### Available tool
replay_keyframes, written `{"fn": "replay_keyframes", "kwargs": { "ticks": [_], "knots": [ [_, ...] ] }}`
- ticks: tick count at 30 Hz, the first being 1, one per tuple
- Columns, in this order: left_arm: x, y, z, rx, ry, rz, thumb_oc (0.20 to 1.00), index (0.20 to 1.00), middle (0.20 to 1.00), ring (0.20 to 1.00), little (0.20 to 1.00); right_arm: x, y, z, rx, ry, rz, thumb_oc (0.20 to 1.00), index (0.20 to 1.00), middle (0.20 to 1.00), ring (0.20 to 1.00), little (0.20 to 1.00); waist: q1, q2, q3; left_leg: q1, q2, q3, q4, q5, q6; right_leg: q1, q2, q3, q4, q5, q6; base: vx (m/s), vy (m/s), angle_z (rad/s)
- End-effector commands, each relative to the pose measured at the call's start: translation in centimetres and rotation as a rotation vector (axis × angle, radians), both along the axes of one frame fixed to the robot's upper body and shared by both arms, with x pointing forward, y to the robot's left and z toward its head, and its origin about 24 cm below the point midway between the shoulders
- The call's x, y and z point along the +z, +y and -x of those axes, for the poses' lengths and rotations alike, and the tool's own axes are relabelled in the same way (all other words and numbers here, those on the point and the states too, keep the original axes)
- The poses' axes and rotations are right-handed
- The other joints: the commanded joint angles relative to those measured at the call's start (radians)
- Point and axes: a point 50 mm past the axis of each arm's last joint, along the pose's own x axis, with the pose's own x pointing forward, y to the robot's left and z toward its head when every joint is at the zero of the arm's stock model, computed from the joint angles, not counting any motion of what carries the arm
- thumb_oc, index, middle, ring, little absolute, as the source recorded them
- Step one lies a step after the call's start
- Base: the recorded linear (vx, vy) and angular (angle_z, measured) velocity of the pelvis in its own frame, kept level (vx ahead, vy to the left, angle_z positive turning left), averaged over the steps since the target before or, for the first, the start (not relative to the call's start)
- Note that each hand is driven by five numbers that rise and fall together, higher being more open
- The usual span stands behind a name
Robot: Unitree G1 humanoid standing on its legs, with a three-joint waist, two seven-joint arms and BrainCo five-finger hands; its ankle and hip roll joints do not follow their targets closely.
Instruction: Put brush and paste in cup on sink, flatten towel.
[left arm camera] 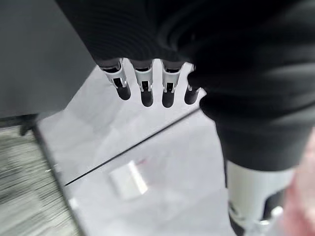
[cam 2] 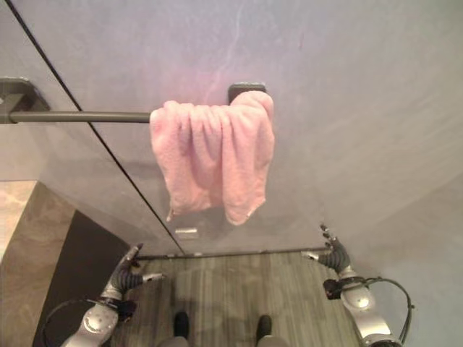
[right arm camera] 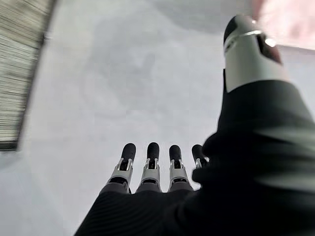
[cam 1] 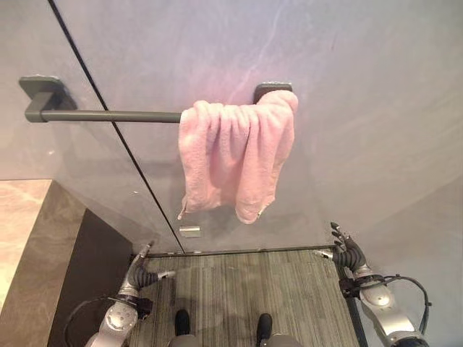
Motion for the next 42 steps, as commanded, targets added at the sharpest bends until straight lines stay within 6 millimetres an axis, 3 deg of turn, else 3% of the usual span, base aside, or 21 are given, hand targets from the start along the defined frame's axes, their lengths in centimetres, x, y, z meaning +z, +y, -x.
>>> {"fn": "replay_keyframes", "kwargs": {
  "ticks": [1, 7, 8, 10, 11, 13, 18, 26, 32, 38, 40, 41, 42],
  "knots": [
    [4.9, 0.9, -2.6, -0.072, -0.214, 0.031, 1.000, 1.000, 1.000, 1.000, 1.000, 7.0, -0.8, -4.0, 0.085, -0.247, 0.011, 1.000, 1.000, 1.000, 1.000, 1.000, 0.022, -0.034, -0.007, -0.009, -0.013, 0.034, 0.002, 0.012, -0.006, 0.027, -0.073, -0.005, 0.011, 0.026, 0.081, -0.01, 0.025, 0.03],
    [9.9, -0.3, -5.0, -0.265, -0.360, 0.061, 1.000, 1.000, 1.000, 1.000, 1.000, 11.9, 0.6, -7.8, 0.191, -0.363, -0.024, 1.000, 1.000, 1.000, 1.000, 1.000, 0.031, -0.028, 0.004, -0.037, -0.019, 0.069, 0.002, 0.009, -0.005, -0.029, -0.095, 0.029, 0.004, 0.062, 0.099, -0.03, 0.039, -0.09],
    [9.9, -0.3, -5.1, -0.264, -0.361, 0.062, 1.000, 1.000, 1.000, 1.000, 1.000, 11.9, 0.6, -7.8, 0.192, -0.364, -0.024, 1.000, 1.000, 1.000, 1.000, 1.000, 0.031, -0.028, 0.004, -0.038, -0.019, 0.070, 0.002, 0.009, -0.005, -0.031, -0.095, 0.030, 0.004, 0.063, 0.099, -0.03, 0.040, -0.23],
    [11.9, -1.5, -6.6, -0.334, -0.425, 0.110, 1.000, 1.000, 1.000, 1.000, 1.000, 13.8, 1.8, -9.4, 0.243, -0.401, -0.031, 1.000, 1.000, 1.000, 1.000, 1.000, 0.030, -0.025, 0.006, -0.049, -0.020, 0.077, 0.002, 0.013, -0.008, -0.051, -0.102, 0.042, 0.004, 0.071, 0.101, 0.00, 0.034, -0.21],
    [11.9, -1.5, -6.6, -0.334, -0.425, 0.110, 1.000, 1.000, 1.000, 1.000, 1.000, 13.8, 1.8, -9.4, 0.243, -0.401, -0.031, 1.000, 1.000, 1.000, 1.000, 1.000, 0.030, -0.025, 0.007, -0.049, -0.020, 0.077, 0.002, 0.013, -0.008, -0.051, -0.102, 0.042, 0.004, 0.071, 0.101, 0.02, 0.025, -0.16],
    [13.6, -3.3, -8.3, -0.395, -0.482, 0.165, 1.000, 1.000, 1.000, 1.000, 1.000, 15.1, 2.8, -10.5, 0.286, -0.404, -0.017, 1.000, 1.000, 1.000, 1.000, 1.000, 0.028, -0.025, 0.012, -0.048, -0.022, 0.075, 0.002, 0.013, -0.009, -0.052, -0.103, 0.045, 0.004, 0.072, 0.099, 0.03, 0.018, -0.10],
    [15.9, -6.6, -10.9, -0.499, -0.545, 0.162, 1.000, 1.000, 1.000, 1.000, 1.000, 15.7, 4.9, -12.2, 0.353, -0.361, -0.088, 1.000, 1.000, 1.000, 1.000, 1.000, 0.017, -0.023, 0.020, -0.055, -0.022, 0.079, 0.002, 0.017, -0.010, -0.062, -0.104, 0.052, 0.004, 0.079, 0.099, 0.00, 0.000, 0.00],
    [16.7, -8.6, -12.6, -0.526, -0.568, 0.165, 1.000, 1.000, 1.000, 1.000, 1.000, 17.9, 6.2, -13.5, 0.405, -0.377, -0.122, 1.000, 1.000, 1.000, 1.000, 1.000, 0.009, -0.032, 0.040, -0.093, -0.017, 0.084, 0.002, 0.028, -0.014, -0.113, -0.105, 0.064, 0.004, 0.101, 0.104, -0.01, 0.003, -0.02],
    [17.6, -9.5, -13.0, -0.521, -0.607, 0.201, 1.000, 1.000, 1.000, 1.000, 1.000, 20.5, 9.1, -14.3, 0.486, -0.441, -0.193, 1.000, 1.000, 1.000, 1.000, 1.000, 0.013, -0.048, 0.056, -0.111, -0.010, 0.096, 0.002, 0.031, -0.013, -0.145, -0.104, 0.081, 0.004, 0.118, 0.105, 0.01, 0.003, -0.10],
    [17.5, -10.0, -12.9, -0.511, -0.611, 0.228, 1.000, 1.000, 1.000, 1.000, 1.000, 21.4, 12.0, -14.0, 0.567, -0.483, -0.256, 1.000, 1.000, 1.000, 1.000, 1.000, 0.018, -0.059, 0.061, -0.108, -0.009, 0.097, 0.002, 0.030, -0.011, -0.144, -0.101, 0.081, 0.004, 0.117, 0.102, 0.01, 0.003, -0.02],
    [17.4, -10.0, -12.6, -0.511, -0.613, 0.237, 0.429, 0.429, 0.429, 0.429, 0.429, 21.4, 12.5, -13.6, 0.587, -0.494, -0.278, 0.310, 0.310, 0.310, 0.310, 0.310, 0.019, -0.063, 0.060, -0.107, -0.010, 0.095, 0.002, 0.029, -0.011, -0.141, -0.100, 0.080, 0.004, 0.114, 0.101, 0.00, 0.000, 0.00],
    [17.3, -10.0, -12.4, -0.509, -0.615, 0.243, 0.200, 0.200, 0.200, 0.200, 0.200, 21.4, 12.6, -13.5, 0.587, -0.503, -0.292, 0.200, 0.200, 0.200, 0.200, 0.200, 0.021, -0.064, 0.060, -0.105, -0.009, 0.095, 0.002, 0.028, -0.010, -0.139, -0.101, 0.076, 0.004, 0.113, 0.100, 0.00, 0.000, 0.00],
    [17.2, -9.9, -12.3, -0.505, -0.611, 0.245, 0.200, 0.200, 0.200, 0.200, 0.200, 21.3, 12.6, -13.4, 0.585, -0.505, -0.304, 0.200, 0.200, 0.200, 0.200, 0.200, 0.021, -0.065, 0.059, -0.104, -0.009, 0.093, 0.002, 0.027, -0.010, -0.137, -0.101, 0.074, 0.004, 0.112, 0.101, 0.00, 0.000, 0.00]
  ]
}}
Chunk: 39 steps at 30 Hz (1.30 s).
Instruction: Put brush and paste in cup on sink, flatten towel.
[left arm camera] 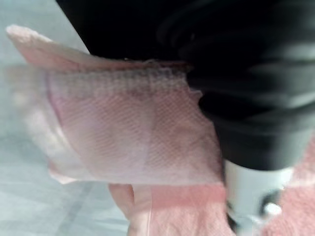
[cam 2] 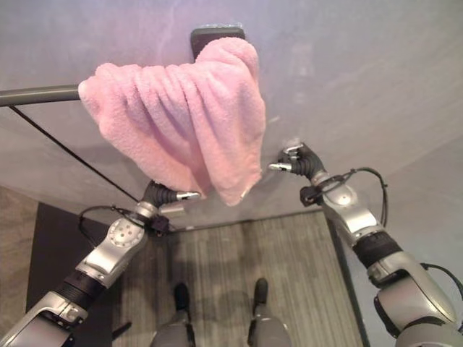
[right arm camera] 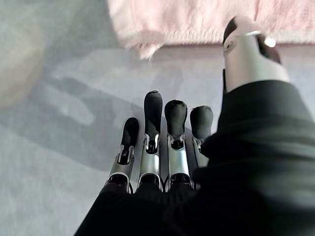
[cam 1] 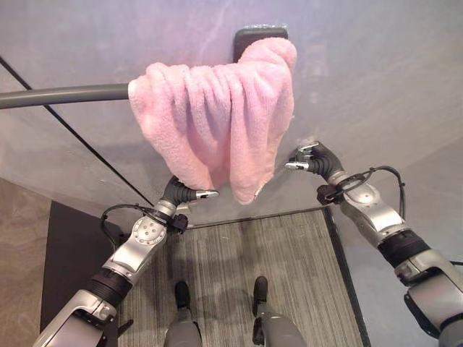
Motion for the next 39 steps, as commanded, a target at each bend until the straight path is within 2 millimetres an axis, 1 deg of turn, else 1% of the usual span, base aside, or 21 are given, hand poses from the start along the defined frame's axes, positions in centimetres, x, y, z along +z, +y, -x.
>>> {"fn": "replay_keyframes", "kwargs": {
  "ticks": [1, 5, 9, 12, 13, 14, 15, 16, 17, 18, 19, 22, 25, 28, 33, 34, 35, 36, 37, 38, 39],
  "knots": [
    [3.7, -0.6, -0.5, -0.018, -0.157, 0.058, 0.200, 0.200, 0.200, 0.200, 0.200, 7.7, 4.7, -0.7, 0.140, -0.268, -0.165, 0.200, 0.200, 0.200, 0.200, 0.200, 0.047, -0.050, 0.001, 0.036, -0.015, 0.012, 0.002, -0.001, 0.000, 0.065, -0.105, -0.013, -0.002, 0.050, 0.110, 0.00, 0.000, 0.00],
    [2.5, 0.0, 0.0, 0.015, -0.116, 0.079, 0.200, 0.200, 0.200, 0.200, 0.200, 7.5, 5.0, 0.1, 0.157, -0.292, -0.161, 0.200, 0.200, 0.200, 0.200, 0.200, 0.048, -0.052, -0.004, 0.042, -0.014, 0.010, 0.002, -0.004, 0.001, 0.075, -0.103, -0.019, -0.002, 0.045, 0.107, 0.00, 0.000, 0.00],
    [2.4, 0.6, 0.4, 0.040, -0.115, 0.107, 0.200, 0.200, 0.200, 0.200, 0.200, 7.9, 5.3, 1.0, 0.179, -0.344, -0.133, 0.200, 0.200, 0.200, 0.200, 0.200, 0.048, -0.055, -0.009, 0.048, -0.014, 0.007, 0.002, -0.007, 0.003, 0.083, -0.105, -0.022, -0.002, 0.041, 0.107, 0.01, 0.004, 0.03],
    [3.4, 1.1, 1.0, 0.060, -0.163, 0.148, 0.200, 0.200, 0.200, 0.200, 0.200, 9.0, 5.6, 2.5, 0.223, -0.424, -0.126, 0.200, 0.200, 0.200, 0.200, 0.200, 0.048, -0.057, -0.019, 0.058, -0.017, 0.004, 0.002, -0.011, 0.003, 0.095, -0.109, -0.028, -0.002, 0.035, 0.107, 0.01, 0.007, 0.02],
    [3.4, 1.1, 1.1, 0.060, -0.162, 0.148, 0.200, 0.200, 0.200, 0.200, 0.200, 9.0, 5.6, 2.5, 0.223, -0.423, -0.126, 0.200, 0.200, 0.200, 0.200, 0.200, 0.048, -0.057, -0.020, 0.058, -0.017, 0.003, 0.002, -0.011, 0.003, 0.096, -0.109, -0.028, -0.002, 0.035, 0.107, 0.00, 0.006, 0.03],
    [4.2, 1.3, 1.5, 0.066, -0.199, 0.176, 0.200, 0.200, 0.200, 0.200, 0.200, 9.8, 5.7, 3.4, 0.241, -0.476, -0.120, 0.200, 0.200, 0.200, 0.200, 0.200, 0.049, -0.059, -0.025, 0.059, -0.017, 0.001, 0.002, -0.013, 0.003, 0.099, -0.111, -0.031, -0.002, 0.032, 0.107, 0.00, 0.000, 0.00],
    [4.2, 1.3, 1.5, 0.066, -0.198, 0.176, 0.200, 0.200, 0.200, 0.200, 0.200, 9.8, 5.7, 3.4, 0.241, -0.475, -0.120, 0.200, 0.200, 0.200, 0.200, 0.200, 0.048, -0.059, -0.026, 0.059, -0.017, 0.001, 0.002, -0.013, 0.003, 0.099, -0.111, -0.031, -0.002, 0.032, 0.107, -0.02, 0.010, 0.03],
    [5.4, 1.2, 2.1, 0.058, -0.254, 0.210, 0.200, 0.200, 0.200, 0.200, 0.200, 10.7, 5.9, 4.3, 0.268, -0.530, -0.149, 0.200, 0.200, 0.200, 0.200, 0.200, 0.049, -0.060, -0.030, 0.056, -0.019, -0.002, 0.002, -0.013, 0.003, 0.099, -0.114, -0.035, -0.002, 0.032, 0.108, -0.01, 0.006, 0.07],
    [5.3, 1.2, 2.1, 0.058, -0.253, 0.210, 0.200, 0.200, 0.200, 0.200, 0.200, 10.7, 5.9, 4.3, 0.268, -0.530, -0.149, 0.200, 0.200, 0.200, 0.200, 0.200, 0.049, -0.060, -0.031, 0.056, -0.019, -0.003, 0.002, -0.013, 0.003, 0.099, -0.114, -0.036, -0.002, 0.031, 0.108, -0.02, 0.011, 0.14],
    [5.8, 1.2, 2.4, 0.053, -0.274, 0.227, 0.200, 0.200, 0.200, 0.200, 0.200, 11.1, 6.0, 4.8, 0.286, -0.550, -0.167, 0.200, 0.200, 0.200, 0.200, 0.200, 0.049, -0.061, -0.032, 0.055, -0.020, -0.003, 0.002, -0.013, 0.003, 0.100, -0.116, -0.037, -0.002, 0.031, 0.108, -0.02, 0.008, 0.18],
    [6.7, 1.2, 2.9, 0.038, -0.316, 0.253, 0.200, 0.200, 0.200, 0.200, 0.200, 11.7, 6.6, 5.7, 0.337, -0.583, -0.202, 0.200, 0.200, 0.200, 0.200, 0.200, 0.050, -0.064, -0.035, 0.053, -0.021, -0.005, 0.002, -0.015, 0.003, 0.100, -0.119, -0.037, -0.002, 0.031, 0.110, -0.03, 0.016, 0.17],
    [7.5, 1.2, 3.5, 0.025, -0.353, 0.283, 0.200, 0.200, 0.200, 0.200, 0.200, 12.2, 7.4, 6.4, 0.395, -0.600, -0.274, 0.200, 0.200, 0.200, 0.200, 0.200, 0.054, -0.066, -0.040, 0.052, -0.027, -0.006, 0.002, -0.017, 0.005, 0.096, -0.126, -0.035, -0.002, 0.033, 0.112, -0.02, 0.012, 0.05],
    [8.5, 1.2, 4.0, 0.019, -0.405, 0.291, 0.200, 0.200, 0.200, 0.200, 0.200, 13.1, 8.3, 7.1, 0.438, -0.636, -0.304, 0.200, 0.200, 0.200, 0.200, 0.200, 0.059, -0.070, -0.042, 0.047, -0.031, -0.005, 0.002, -0.016, 0.005, 0.089, -0.132, -0.034, -0.002, 0.039, 0.114, -0.02, 0.009, 0.01],
    [8.7, 1.4, 4.3, 0.022, -0.415, 0.308, 0.200, 0.200, 0.200, 0.200, 0.200, 13.6, 9.0, 7.4, 0.469, -0.654, -0.325, 0.200, 0.200, 0.200, 0.200, 0.200, 0.063, -0.074, -0.043, 0.038, -0.032, -0.005, 0.002, -0.013, 0.005, 0.083, -0.134, -0.037, -0.002, 0.042, 0.113, -0.01, 0.003, 0.00],
    [8.1, 1.8, 4.3, 0.050, -0.393, 0.308, 0.200, 0.200, 0.200, 0.200, 0.200, 13.8, 9.7, 7.2, 0.461, -0.670, -0.269, 0.200, 0.200, 0.200, 0.200, 0.200, 0.072, -0.078, -0.039, 0.028, -0.033, -0.010, 0.002, -0.008, 0.005, 0.079, -0.136, -0.039, -0.002, 0.048, 0.112, 0.00, 0.000, 0.00],
    [8.0, 1.9, 4.3, 0.053, -0.389, 0.304, 0.200, 0.200, 0.200, 0.200, 0.200, 13.7, 9.7, 7.3, 0.456, -0.672, -0.239, 0.238, 0.238, 0.238, 0.238, 0.238, 0.071, -0.079, -0.039, 0.026, -0.034, -0.010, 0.002, -0.007, 0.005, 0.078, -0.137, -0.039, -0.002, 0.049, 0.112, 0.00, 0.000, 0.00],
    [7.8, 1.9, 4.3, 0.057, -0.382, 0.307, 0.200, 0.200, 0.200, 0.200, 0.200, 13.6, 9.6, 7.2, 0.443, -0.679, -0.216, 0.294, 0.294, 0.294, 0.294, 0.294, 0.070, -0.080, -0.039, 0.024, -0.034, -0.012, 0.002, -0.007, 0.005, 0.077, -0.137, -0.039, -0.002, 0.050, 0.111, 0.00, 0.000, 0.00],
    [7.5, 2.0, 4.3, 0.065, -0.370, 0.307, 0.200, 0.200, 0.200, 0.200, 0.200, 13.4, 9.5, 7.1, 0.426, -0.673, -0.197, 0.413, 0.413, 0.413, 0.413, 0.413, 0.070, -0.080, -0.038, 0.022, -0.034, -0.012, 0.002, -0.007, 0.005, 0.076, -0.137, -0.040, -0.002, 0.052, 0.111, 0.00, 0.000, 0.00],
    [7.4, 2.1, 4.3, 0.072, -0.364, 0.304, 0.200, 0.200, 0.200, 0.200, 0.200, 13.1, 9.4, 6.9, 0.416, -0.664, -0.179, 0.555, 0.555, 0.555, 0.555, 0.555, 0.071, -0.081, -0.037, 0.020, -0.034, -0.013, 0.002, -0.006, 0.006, 0.075, -0.137, -0.040, -0.002, 0.052, 0.111, 0.00, 0.000, 0.00],
    [7.4, 2.1, 4.3, 0.072, -0.364, 0.304, 0.200, 0.200, 0.200, 0.200, 0.200, 13.1, 9.4, 6.9, 0.416, -0.664, -0.179, 0.580, 0.580, 0.580, 0.580, 0.580, 0.071, -0.081, -0.038, 0.020, -0.034, -0.013, 0.002, -0.005, 0.006, 0.075, -0.137, -0.040, -0.002, 0.052, 0.111, 0.00, 0.000, 0.00],
    [7.2, 2.1, 4.3, 0.077, -0.358, 0.302, 0.200, 0.200, 0.200, 0.200, 0.200, 12.8, 9.3, 6.7, 0.402, -0.656, -0.157, 0.683, 0.683, 0.683, 0.683, 0.683, 0.070, -0.081, -0.036, 0.019, -0.034, -0.013, 0.002, -0.005, 0.006, 0.074, -0.138, -0.042, -0.002, 0.053, 0.111, 0.00, 0.000, 0.00]
  ]
}}
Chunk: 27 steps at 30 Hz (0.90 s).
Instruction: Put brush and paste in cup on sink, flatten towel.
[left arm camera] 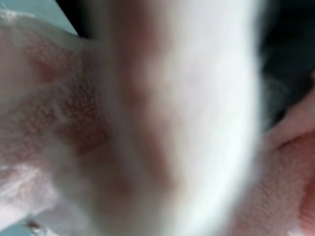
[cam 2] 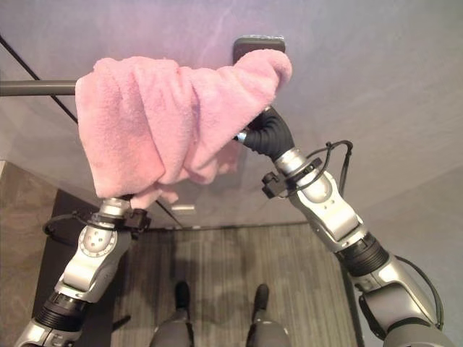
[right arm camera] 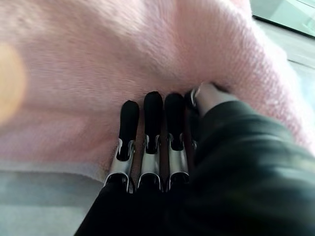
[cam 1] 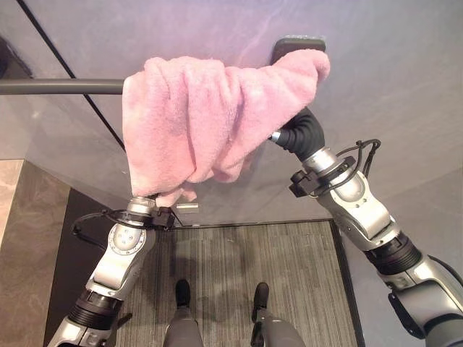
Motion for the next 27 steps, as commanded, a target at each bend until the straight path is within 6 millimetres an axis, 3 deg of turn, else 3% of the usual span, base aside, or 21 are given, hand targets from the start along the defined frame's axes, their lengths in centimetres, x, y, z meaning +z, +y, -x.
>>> {"fn": "replay_keyframes", "kwargs": {
  "ticks": [1, 8, 13, 16, 17, 22, 23, 26, 27],
  "knots": [
    [1.9, 0.5, 0.5, 0.012, -0.113, 0.017, 0.200, 0.200, 0.200, 0.200, 0.200, 2.0, 0.6, 0.0, -0.009, -0.098, -0.005, 1.000, 1.000, 1.000, 1.000, 1.000, 0.017, -0.062, -0.038, 0.000, -0.023, 0.017, 0.001, -0.005, 0.008, 0.030, -0.132, -0.009, -0.002, 0.062, 0.108, 0.00, 0.000, 0.00],
    [0.6, 0.8, 0.6, 0.026, -0.055, 0.006, 0.200, 0.200, 0.200, 0.200, 0.200, -1.2, -1.9, -1.3, -0.168, -0.004, 0.127, 1.000, 1.000, 1.000, 1.000, 1.000, 0.009, -0.062, -0.031, 0.002, -0.024, 0.021, 0.001, -0.007, 0.012, 0.028, -0.136, -0.007, -0.002, 0.070, 0.110, 0.00, 0.000, 0.00],
    [0.6, 0.9, 0.6, 0.024, -0.045, 0.003, 0.200, 0.200, 0.200, 0.200, 0.200, -5.0, -4.5, -3.0, -0.309, 0.173, 0.182, 1.000, 1.000, 1.000, 1.000, 1.000, 0.009, -0.063, -0.025, 0.003, -0.024, 0.022, 0.001, -0.007, 0.015, 0.028, -0.136, -0.006, -0.002, 0.073, 0.111, 0.00, 0.000, 0.00],
    [0.5, 0.7, 0.6, 0.014, -0.038, 0.001, 0.200, 0.200, 0.200, 0.200, 0.200, -6.1, -5.1, -3.8, -0.349, 0.236, 0.200, 1.000, 1.000, 1.000, 1.000, 1.000, 0.011, -0.063, -0.024, 0.004, -0.022, 0.022, 0.001, -0.008, 0.015, 0.028, -0.136, -0.007, -0.002, 0.074, 0.111, 0.00, 0.000, 0.00],
    [0.3, 0.7, 0.6, 0.004, -0.027, 0.000, 0.200, 0.200, 0.200, 0.200, 0.200, -7.0, -6.2, -5.0, -0.424, 0.292, 0.231, 1.000, 1.000, 1.000, 1.000, 1.000, 0.016, -0.066, -0.024, 0.005, -0.022, 0.021, 0.001, -0.008, 0.017, 0.030, -0.135, -0.006, -0.002, 0.074, 0.111, 0.00, 0.000, 0.00],
    [0.5, 0.3, 0.5, -0.017, -0.037, 0.015, 0.200, 0.200, 0.200, 0.200, 0.200, -5.7, -5.5, -6.4, -0.414, 0.293, 0.173, 1.000, 1.000, 1.000, 1.000, 1.000, 0.023, -0.064, -0.021, 0.008, -0.022, 0.022, 0.001, -0.008, 0.018, 0.029, -0.134, -0.002, -0.002, 0.074, 0.110, 0.00, 0.000, 0.00],
    [0.6, 0.1, 0.4, -0.023, -0.043, 0.016, 0.200, 0.200, 0.200, 0.200, 0.200, -4.7, -4.4, -6.1, -0.322, 0.281, 0.100, 1.000, 1.000, 1.000, 1.000, 1.000, 0.026, -0.064, -0.024, 0.009, -0.021, 0.023, 0.001, -0.007, 0.017, 0.028, -0.134, 0.000, -0.002, 0.071, 0.110, 0.00, 0.000, 0.00],
    [0.6, 0.0, 0.4, -0.029, -0.044, 0.019, 0.200, 0.200, 0.200, 0.200, 0.200, -4.1, -4.0, -6.1, -0.285, 0.282, 0.036, 1.000, 1.000, 1.000, 1.000, 1.000, 0.032, -0.064, -0.027, 0.009, -0.022, 0.023, 0.001, -0.008, 0.018, 0.029, -0.134, -0.002, -0.002, 0.070, 0.110, 0.00, 0.000, 0.00],
    [0.6, 0.0, 0.4, -0.035, -0.044, 0.027, 0.200, 0.200, 0.200, 0.200, 0.200, -3.0, -3.1, -5.8, -0.213, 0.263, -0.031, 1.000, 1.000, 1.000, 1.000, 1.000, 0.035, -0.064, -0.031, 0.011, -0.023, 0.023, 0.001, -0.009, 0.018, 0.031, -0.135, -0.001, -0.002, 0.069, 0.110, 0.00, 0.000, 0.00]
  ]
}}
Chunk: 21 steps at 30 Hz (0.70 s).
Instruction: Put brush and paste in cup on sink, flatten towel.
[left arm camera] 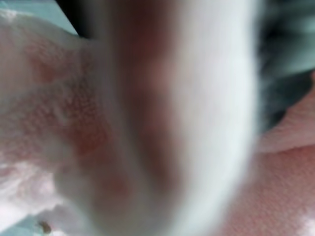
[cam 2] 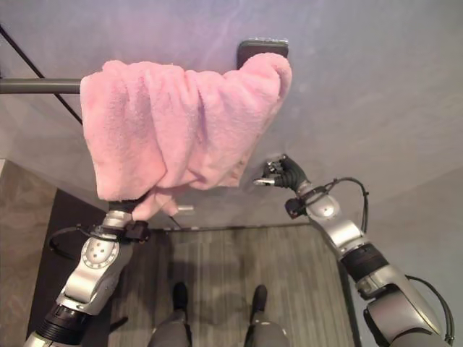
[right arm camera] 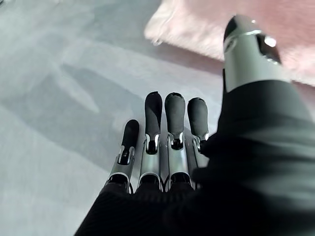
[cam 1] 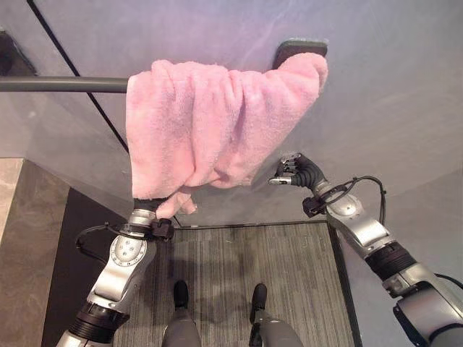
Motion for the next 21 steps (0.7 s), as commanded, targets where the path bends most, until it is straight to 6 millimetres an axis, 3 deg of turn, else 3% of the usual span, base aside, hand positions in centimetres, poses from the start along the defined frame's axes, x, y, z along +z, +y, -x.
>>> {"fn": "replay_keyframes", "kwargs": {
  "ticks": [1, 2, 9, 14, 15, 16, 21],
  "knots": [
    [2.6, -0.3, -0.3, -0.049, -0.131, 0.010, 0.200, 0.200, 0.200, 0.200, 0.200, 8.4, 3.2, -1.1, 0.124, -0.283, -0.220, 1.000, 1.000, 1.000, 1.000, 1.000, 0.036, -0.049, -0.024, 0.012, -0.017, 0.021, 0.001, -0.010, 0.017, 0.034, -0.124, -0.003, -0.002, 0.069, 0.109, 0.00, 0.000, 0.00],
    [2.4, -0.5, -0.3, -0.061, -0.124, 0.017, 0.200, 0.200, 0.200, 0.200, 0.200, 9.5, 4.1, -0.7, 0.193, -0.303, -0.301, 1.000, 1.000, 1.000, 1.000, 1.000, 0.039, -0.049, -0.027, 0.016, -0.018, 0.021, 0.001, -0.011, 0.018, 0.039, -0.124, -0.005, -0.002, 0.066, 0.108, 0.00, 0.000, 0.00],
    [2.0, -0.5, -0.1, -0.066, -0.107, 0.023, 0.200, 0.200, 0.200, 0.200, 0.200, 11.8, 6.1, 1.5, 0.382, -0.374, -0.452, 1.000, 1.000, 1.000, 1.000, 1.000, 0.046, -0.051, -0.039, 0.025, -0.019, 0.018, 0.001, -0.014, 0.018, 0.048, -0.122, -0.009, -0.002, 0.057, 0.106, 0.00, 0.000, 0.00],
    [1.5, -0.3, 0.0, -0.062, -0.087, 0.017, 0.200, 0.200, 0.200, 0.200, 0.200, 12.0, 6.8, 2.6, 0.460, -0.375, -0.471, 1.000, 1.000, 1.000, 1.000, 1.000, 0.050, -0.057, -0.041, 0.030, -0.019, 0.019, 0.001, -0.014, 0.018, 0.053, -0.120, -0.011, -0.002, 0.055, 0.104, 0.00, 0.000, 0.00],
    [1.1, 0.0, 0.1, -0.053, -0.069, 0.015, 0.200, 0.200, 0.200, 0.200, 0.200, 12.2, 6.9, 2.9, 0.477, -0.382, -0.463, 0.438, 0.438, 0.438, 0.438, 0.438, 0.052, -0.059, -0.044, 0.033, -0.018, 0.020, 0.001, -0.015, 0.018, 0.054, -0.119, -0.011, -0.002, 0.054, 0.104, 0.00, 0.000, 0.00],
    [0.8, 0.2, 0.2, -0.045, -0.058, 0.013, 0.200, 0.200, 0.200, 0.200, 0.200, 12.2, 6.8, 2.9, 0.471, -0.388, -0.455, 0.200, 0.200, 0.200, 0.200, 0.200, 0.052, -0.059, -0.045, 0.033, -0.018, 0.020, 0.001, -0.016, 0.018, 0.055, -0.119, -0.011, -0.002, 0.054, 0.104, 0.00, 0.000, 0.00],
    [-0.8, 1.1, 0.2, 0.012, 0.017, -0.010, 0.200, 0.200, 0.200, 0.200, 0.200, 10.8, 6.4, 3.2, 0.399, -0.378, -0.486, 0.200, 0.200, 0.200, 0.200, 0.200, 0.049, -0.057, -0.046, 0.040, -0.017, 0.021, 0.001, -0.018, 0.020, 0.060, -0.120, -0.011, -0.002, 0.054, 0.104, 0.00, 0.000, 0.00]
  ]
}}
